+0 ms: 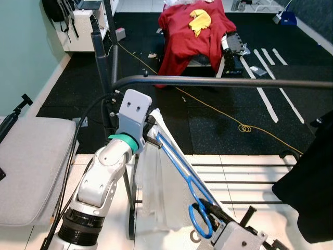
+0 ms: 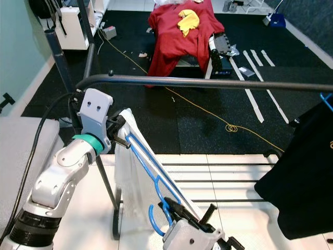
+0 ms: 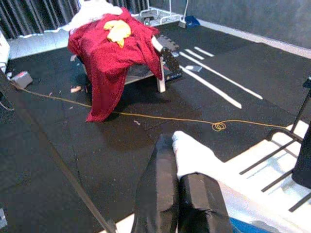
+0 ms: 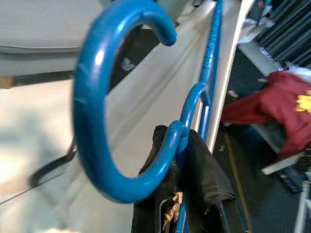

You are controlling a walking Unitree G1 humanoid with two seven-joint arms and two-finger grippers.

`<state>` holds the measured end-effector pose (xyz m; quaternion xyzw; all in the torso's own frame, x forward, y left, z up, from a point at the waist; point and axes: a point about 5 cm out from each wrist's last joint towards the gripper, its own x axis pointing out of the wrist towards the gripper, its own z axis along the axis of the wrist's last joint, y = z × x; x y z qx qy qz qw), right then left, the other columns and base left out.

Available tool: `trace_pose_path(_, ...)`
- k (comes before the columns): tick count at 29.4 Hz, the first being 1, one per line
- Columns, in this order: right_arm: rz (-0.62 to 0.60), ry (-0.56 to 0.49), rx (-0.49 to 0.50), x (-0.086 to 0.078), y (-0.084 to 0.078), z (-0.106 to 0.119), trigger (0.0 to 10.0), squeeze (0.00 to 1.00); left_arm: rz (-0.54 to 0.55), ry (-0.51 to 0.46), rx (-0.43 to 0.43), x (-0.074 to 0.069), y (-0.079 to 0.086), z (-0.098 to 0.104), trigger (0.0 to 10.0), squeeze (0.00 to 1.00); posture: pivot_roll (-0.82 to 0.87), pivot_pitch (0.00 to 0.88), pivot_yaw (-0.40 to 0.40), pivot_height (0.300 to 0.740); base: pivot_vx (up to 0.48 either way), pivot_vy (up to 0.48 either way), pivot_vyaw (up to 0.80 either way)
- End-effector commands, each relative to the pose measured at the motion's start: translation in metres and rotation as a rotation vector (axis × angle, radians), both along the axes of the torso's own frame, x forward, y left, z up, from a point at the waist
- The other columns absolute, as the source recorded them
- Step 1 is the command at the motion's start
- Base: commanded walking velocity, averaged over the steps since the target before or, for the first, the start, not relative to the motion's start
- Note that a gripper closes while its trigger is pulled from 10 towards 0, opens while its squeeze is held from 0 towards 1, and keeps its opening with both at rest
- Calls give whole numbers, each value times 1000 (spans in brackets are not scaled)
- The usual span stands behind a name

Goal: Hang hanger

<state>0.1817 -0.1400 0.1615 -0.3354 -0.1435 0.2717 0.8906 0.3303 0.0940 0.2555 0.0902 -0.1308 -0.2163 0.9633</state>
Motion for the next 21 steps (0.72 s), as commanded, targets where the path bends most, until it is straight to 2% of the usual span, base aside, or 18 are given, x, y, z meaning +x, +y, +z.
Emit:
trace_pose_path(1, -91, -72, 41, 4, -9, 9, 10000, 0, -19, -16, 5, 0, 1, 1, 10000, 0, -229, 192, 85, 740, 0, 0, 0)
trace_pose_path(3, -109, -97, 51, 5, -11, 12, 10000, 0, -29, -11, 7, 0, 0, 0, 10000, 0, -229, 192, 85, 740, 0, 0, 0)
trace_pose_path(4, -131, -121, 94, 14, -9, 17, 10000, 0, -76, 7, 15, -4, -7, -5, 10000, 0, -236, 188, 93, 740, 0, 0, 0)
trace_pose_path(5, -131, -121, 94, 14, -9, 17, 10000, 0, -76, 7, 15, -4, -7, -5, 10000, 0, -236, 188, 93, 740, 0, 0, 0)
trace_pose_path(7, -108, -180, 130, 28, 0, 29, 10000, 0, -140, 33, 45, -12, -17, -17, 10000, 0, -224, 184, 95, 740, 0, 0, 0)
trace_pose_path(9, -95, -201, 118, 30, 2, 31, 10000, 0, -151, 38, 51, -13, -19, -19, 10000, 0, -224, 184, 95, 740, 0, 0, 0)
trace_pose_path(11, -9, -260, 4, 23, 10, 30, 10000, 0, -126, 53, 86, -11, -17, -27, 10000, 0, -214, 182, 88, 740, 0, 0, 0)
trace_pose_path(12, 16, -262, -15, 15, 11, 24, 10000, 0, -55, 49, 103, -2, -11, -28, 10000, 0, -209, 183, 83, 740, 0, 0, 0)
trace_pose_path(13, 18, -235, -19, 7, 9, 15, 10000, 0, 12, 30, 86, 6, -5, -23, 10000, 0, -205, 184, 76, 740, 0, 0, 0)
trace_pose_path(14, 18, -235, -19, 7, 9, 15, 10000, 0, 12, 30, 86, 6, -5, -23, 10000, 0, -205, 184, 76, 740, 0, 0, 0)
trace_pose_path(16, 13, -191, -15, -7, 6, 2, 10000, 0, 107, 3, 60, 16, 4, -14, 10000, 0, -207, 187, 73, 740, 0, 0, 0)
trace_pose_path(18, 6, -176, -8, -11, 5, -2, 10000, 0, 136, -6, 53, 19, 8, -11, 10000, 0, -207, 187, 73, 740, 0, 0, 0)
trace_pose_path(19, 17, -157, -25, -24, 5, -11, 10000, 0, 198, -12, 42, 23, 19, -6, 10000, 0, -210, 192, 77, 740, 0, 0, 0)
trace_pose_path(21, 14, -157, -32, -28, 5, -13, 10000, 0, 217, -13, 37, 25, 24, -5, 10000, 0, -214, 196, 79, 740, 0, 0, 0)
